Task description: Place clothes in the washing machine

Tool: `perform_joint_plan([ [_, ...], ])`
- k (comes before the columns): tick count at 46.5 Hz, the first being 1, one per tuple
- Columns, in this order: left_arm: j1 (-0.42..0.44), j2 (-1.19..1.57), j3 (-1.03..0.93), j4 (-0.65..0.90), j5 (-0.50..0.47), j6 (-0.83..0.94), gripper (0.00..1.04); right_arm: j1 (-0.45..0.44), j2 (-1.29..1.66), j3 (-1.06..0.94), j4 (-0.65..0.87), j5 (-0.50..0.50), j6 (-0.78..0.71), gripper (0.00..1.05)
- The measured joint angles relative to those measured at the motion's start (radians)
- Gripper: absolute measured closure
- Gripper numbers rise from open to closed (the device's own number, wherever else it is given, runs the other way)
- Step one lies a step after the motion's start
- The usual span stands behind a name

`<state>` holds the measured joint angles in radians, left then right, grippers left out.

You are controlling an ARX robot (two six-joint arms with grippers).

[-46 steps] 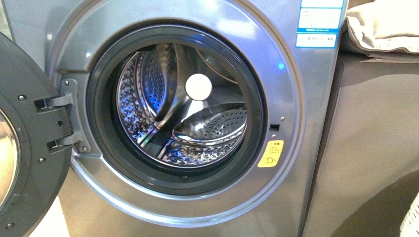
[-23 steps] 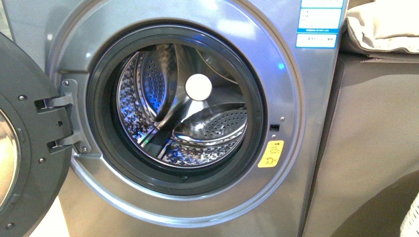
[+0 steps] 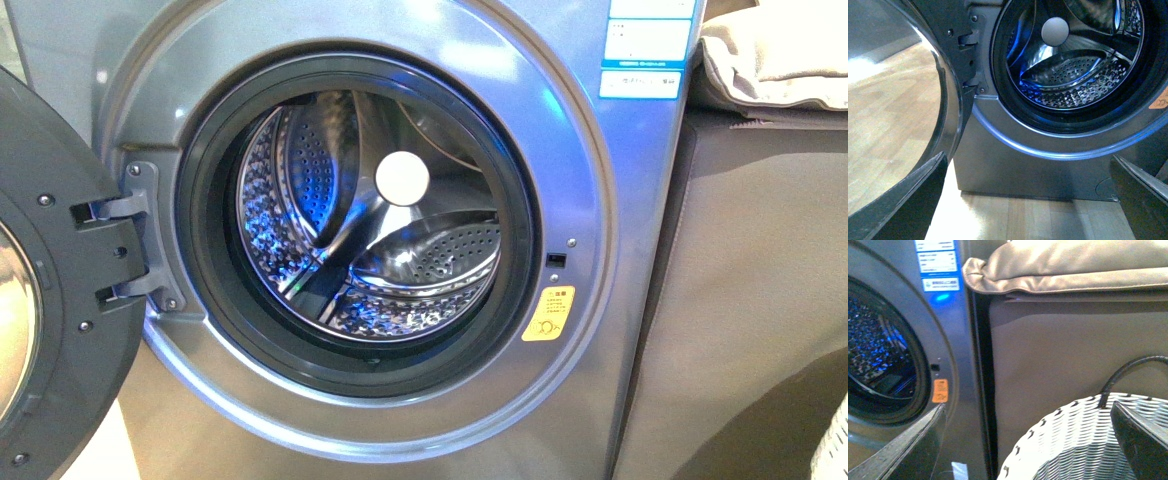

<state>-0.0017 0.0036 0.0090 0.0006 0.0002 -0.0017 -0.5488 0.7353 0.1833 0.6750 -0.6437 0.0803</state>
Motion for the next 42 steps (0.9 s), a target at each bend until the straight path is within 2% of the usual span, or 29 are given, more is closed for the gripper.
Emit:
perform_joint_plan([
  [7, 0.000, 0.000, 0.000, 0.000, 0.000, 0.000, 0.06, -0.074, 0.296, 0.099, 0.152, 0.008, -0.002, 0.07],
  [16, 0.000, 0.000, 0.000, 0.000, 0.000, 0.000, 0.06, -0.131, 0.758, 0.164, 0.335, 0.066, -0.035, 0.07],
  [23, 0.000, 0.000, 0.000, 0.000, 0.000, 0.000, 0.06, -0.130, 1.214, 0.284, 0.459, 0.187, -0.093, 0.07],
  [30, 0.000, 0.000, 0.000, 0.000, 0.000, 0.000, 0.06, -0.102, 1.547, 0.440, 0.458, 0.270, -0.100, 0.07],
  [42, 0.000, 0.000, 0.000, 0.000, 0.000, 0.000, 0.06, -0.038, 1.823, 0.628, 0.402, 0.341, -0.092, 0.07],
])
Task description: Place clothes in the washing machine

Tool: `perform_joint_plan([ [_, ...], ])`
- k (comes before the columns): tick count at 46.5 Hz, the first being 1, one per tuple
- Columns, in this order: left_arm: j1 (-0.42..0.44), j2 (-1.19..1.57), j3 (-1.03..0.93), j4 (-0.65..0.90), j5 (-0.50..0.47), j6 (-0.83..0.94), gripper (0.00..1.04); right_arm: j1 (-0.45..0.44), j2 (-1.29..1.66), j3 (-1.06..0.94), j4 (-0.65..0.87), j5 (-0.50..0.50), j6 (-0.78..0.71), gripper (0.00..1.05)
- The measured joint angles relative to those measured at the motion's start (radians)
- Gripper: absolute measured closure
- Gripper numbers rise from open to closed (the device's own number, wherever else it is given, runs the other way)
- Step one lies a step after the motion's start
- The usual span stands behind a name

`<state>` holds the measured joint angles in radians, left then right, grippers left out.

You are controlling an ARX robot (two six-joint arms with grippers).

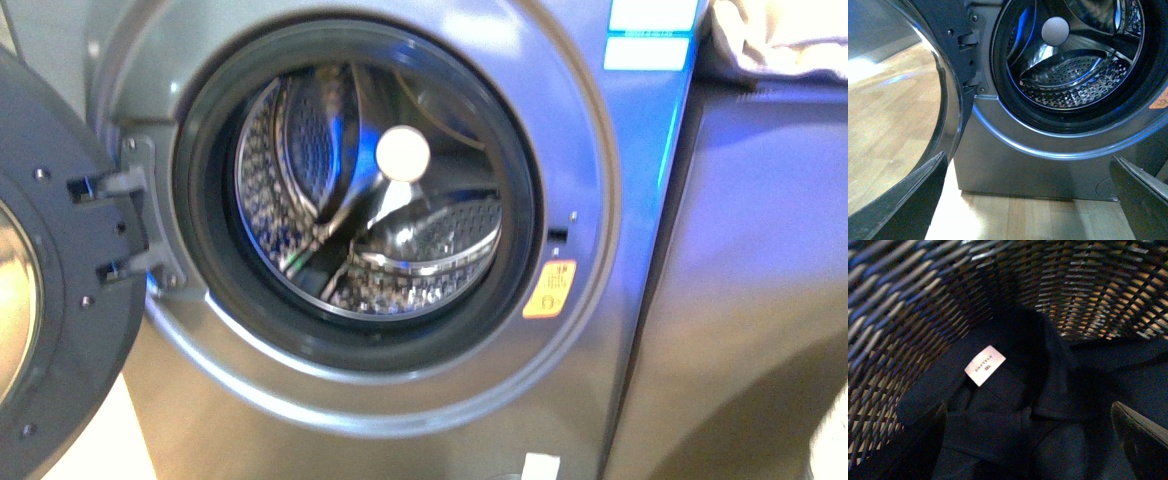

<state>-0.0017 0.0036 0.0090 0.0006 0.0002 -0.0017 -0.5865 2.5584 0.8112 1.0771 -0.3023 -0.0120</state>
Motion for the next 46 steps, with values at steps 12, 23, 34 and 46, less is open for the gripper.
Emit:
perform_joint_plan([
  [12, 0.000, 0.000, 0.000, 0.000, 0.000, 0.000, 0.06, 0.017, 0.152, 0.157, -0.100, 0.058, 0.039, 0.07],
  [23, 0.000, 0.000, 0.000, 0.000, 0.000, 0.000, 0.06, -0.003, 0.232, 0.289, -0.223, 0.105, 0.091, 0.07],
  [34, 0.000, 0.000, 0.000, 0.000, 0.000, 0.000, 0.06, 0.003, 0.296, 0.413, -0.358, 0.147, 0.138, 0.07],
  [46, 0.000, 0.000, 0.000, 0.000, 0.000, 0.000, 0.06, 0.019, 0.360, 0.560, -0.545, 0.180, 0.208, 0.07],
])
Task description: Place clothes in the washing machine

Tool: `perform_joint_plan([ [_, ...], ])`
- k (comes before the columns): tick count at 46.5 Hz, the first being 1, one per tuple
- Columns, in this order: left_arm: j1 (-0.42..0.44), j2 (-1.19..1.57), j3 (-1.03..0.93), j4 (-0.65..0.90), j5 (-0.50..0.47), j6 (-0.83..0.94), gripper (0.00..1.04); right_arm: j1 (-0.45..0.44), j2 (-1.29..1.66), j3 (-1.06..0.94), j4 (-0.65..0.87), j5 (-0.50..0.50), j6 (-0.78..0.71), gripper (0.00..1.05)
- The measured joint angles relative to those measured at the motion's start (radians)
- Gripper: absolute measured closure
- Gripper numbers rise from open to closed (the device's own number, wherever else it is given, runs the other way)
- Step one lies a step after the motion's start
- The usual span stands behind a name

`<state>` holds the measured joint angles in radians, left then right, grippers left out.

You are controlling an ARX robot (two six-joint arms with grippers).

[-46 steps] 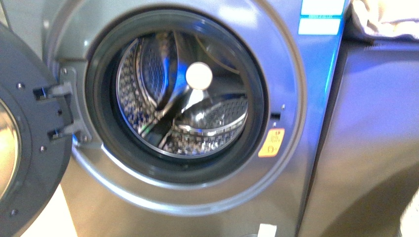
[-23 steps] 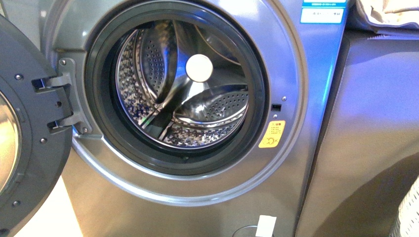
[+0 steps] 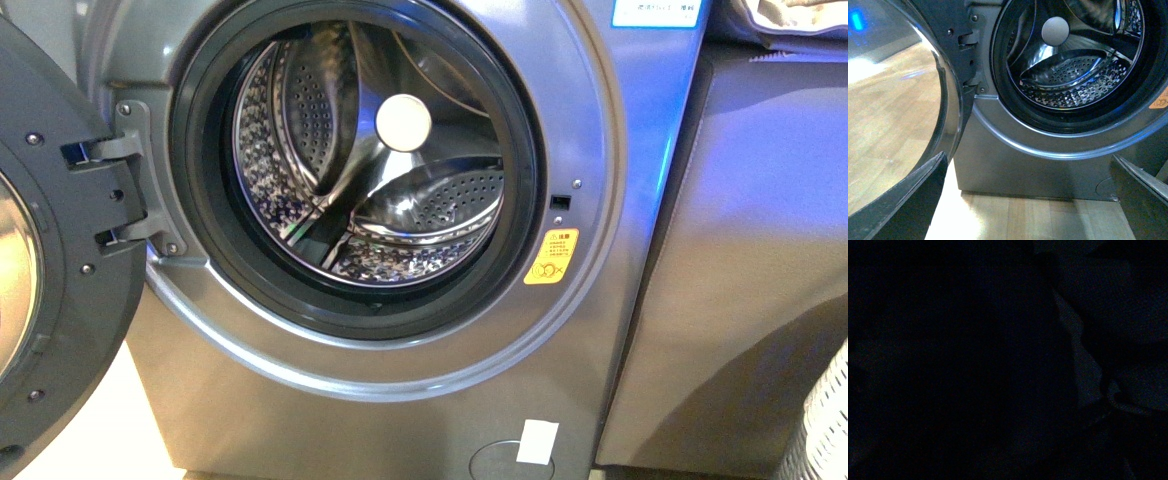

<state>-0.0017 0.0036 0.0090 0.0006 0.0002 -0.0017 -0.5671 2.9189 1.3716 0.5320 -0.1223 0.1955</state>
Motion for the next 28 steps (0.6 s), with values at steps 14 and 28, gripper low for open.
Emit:
perform_joint_plan([
  [14, 0.000, 0.000, 0.000, 0.000, 0.000, 0.000, 0.06, 0.015, 0.030, 0.072, -0.069, 0.010, 0.029, 0.07],
  [28, 0.000, 0.000, 0.000, 0.000, 0.000, 0.000, 0.06, 0.017, 0.031, 0.039, -0.012, 0.032, 0.043, 0.34],
])
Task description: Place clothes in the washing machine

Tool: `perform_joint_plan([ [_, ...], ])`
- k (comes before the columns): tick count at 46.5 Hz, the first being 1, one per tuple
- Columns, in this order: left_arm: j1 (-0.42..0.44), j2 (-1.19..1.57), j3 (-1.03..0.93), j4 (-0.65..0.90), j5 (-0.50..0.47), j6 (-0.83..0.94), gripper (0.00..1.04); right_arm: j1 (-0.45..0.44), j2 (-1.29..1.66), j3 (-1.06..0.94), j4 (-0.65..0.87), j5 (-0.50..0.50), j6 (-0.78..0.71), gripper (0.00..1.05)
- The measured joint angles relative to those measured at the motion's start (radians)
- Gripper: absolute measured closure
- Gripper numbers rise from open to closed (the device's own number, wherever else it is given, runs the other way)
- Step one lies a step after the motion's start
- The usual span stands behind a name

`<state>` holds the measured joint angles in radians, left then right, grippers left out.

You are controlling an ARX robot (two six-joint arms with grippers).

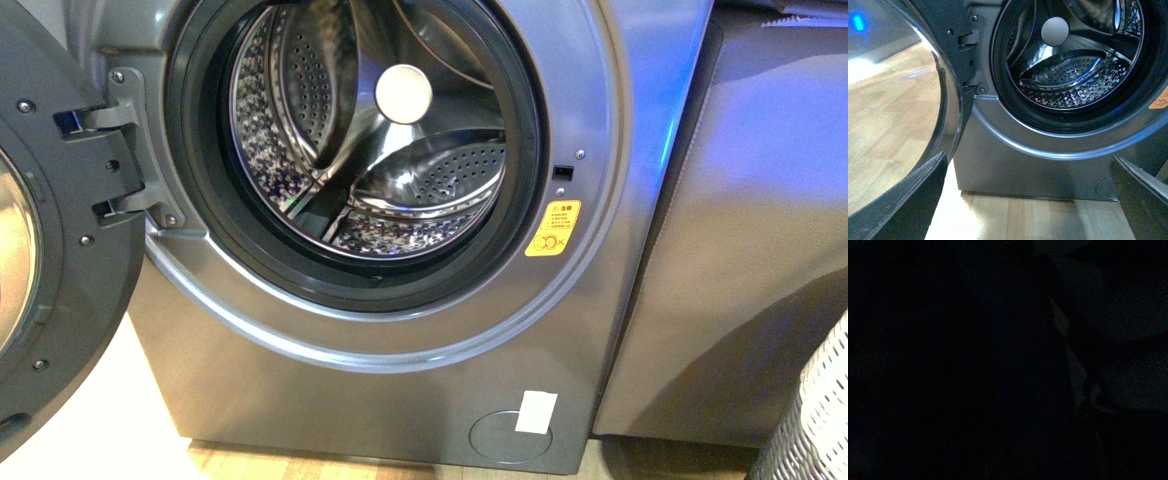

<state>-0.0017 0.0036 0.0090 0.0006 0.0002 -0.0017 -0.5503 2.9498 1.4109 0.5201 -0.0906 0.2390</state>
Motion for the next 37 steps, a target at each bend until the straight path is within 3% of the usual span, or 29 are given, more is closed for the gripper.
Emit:
perform_joint_plan([
  [7, 0.000, 0.000, 0.000, 0.000, 0.000, 0.000, 0.06, 0.003, -0.030, -0.056, 0.041, -0.010, 0.019, 0.55],
  [12, 0.000, 0.000, 0.000, 0.000, 0.000, 0.000, 0.06, 0.011, -0.087, -0.143, 0.097, -0.032, 0.042, 0.76],
  [18, 0.000, 0.000, 0.000, 0.000, 0.000, 0.000, 0.06, 0.018, -0.157, -0.233, 0.167, -0.054, 0.048, 0.91],
  [37, 0.000, 0.000, 0.000, 0.000, 0.000, 0.000, 0.06, 0.053, -0.581, -0.667, 0.540, -0.189, -0.003, 0.95],
])
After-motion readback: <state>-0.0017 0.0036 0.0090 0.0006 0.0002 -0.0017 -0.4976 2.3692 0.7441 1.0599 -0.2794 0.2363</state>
